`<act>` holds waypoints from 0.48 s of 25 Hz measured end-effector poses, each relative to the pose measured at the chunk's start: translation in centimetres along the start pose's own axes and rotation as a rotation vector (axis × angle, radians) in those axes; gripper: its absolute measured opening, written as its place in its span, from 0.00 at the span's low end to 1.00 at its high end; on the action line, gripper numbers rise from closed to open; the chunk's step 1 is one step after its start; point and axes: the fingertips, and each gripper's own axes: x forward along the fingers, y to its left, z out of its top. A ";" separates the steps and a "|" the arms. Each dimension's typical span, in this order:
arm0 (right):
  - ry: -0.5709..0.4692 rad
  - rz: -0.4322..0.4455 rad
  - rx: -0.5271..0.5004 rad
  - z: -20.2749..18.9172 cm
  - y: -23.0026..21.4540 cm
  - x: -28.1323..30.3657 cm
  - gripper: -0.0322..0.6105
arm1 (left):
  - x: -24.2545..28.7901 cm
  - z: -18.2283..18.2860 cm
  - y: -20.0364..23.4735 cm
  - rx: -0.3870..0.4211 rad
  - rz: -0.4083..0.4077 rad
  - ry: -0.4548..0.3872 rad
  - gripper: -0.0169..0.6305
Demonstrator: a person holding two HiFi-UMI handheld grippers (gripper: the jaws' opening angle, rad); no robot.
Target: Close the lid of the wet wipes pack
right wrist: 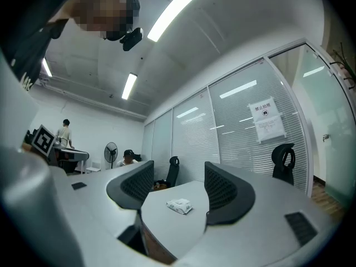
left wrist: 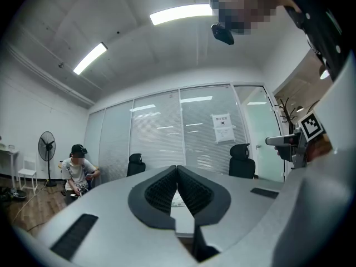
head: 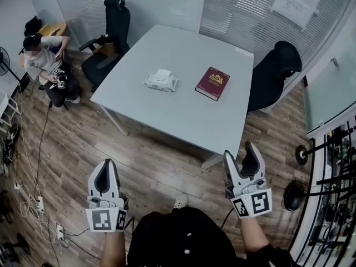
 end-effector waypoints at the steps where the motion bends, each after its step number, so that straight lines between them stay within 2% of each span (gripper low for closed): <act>1: 0.000 0.005 0.000 -0.1 -0.3 0.2 0.49 | 0.2 0.0 -0.2 -0.001 0.006 -0.002 0.05; 12: 0.015 0.056 0.013 -1.0 -2.2 1.9 0.49 | 1.4 -0.2 -1.8 0.004 0.038 0.019 0.05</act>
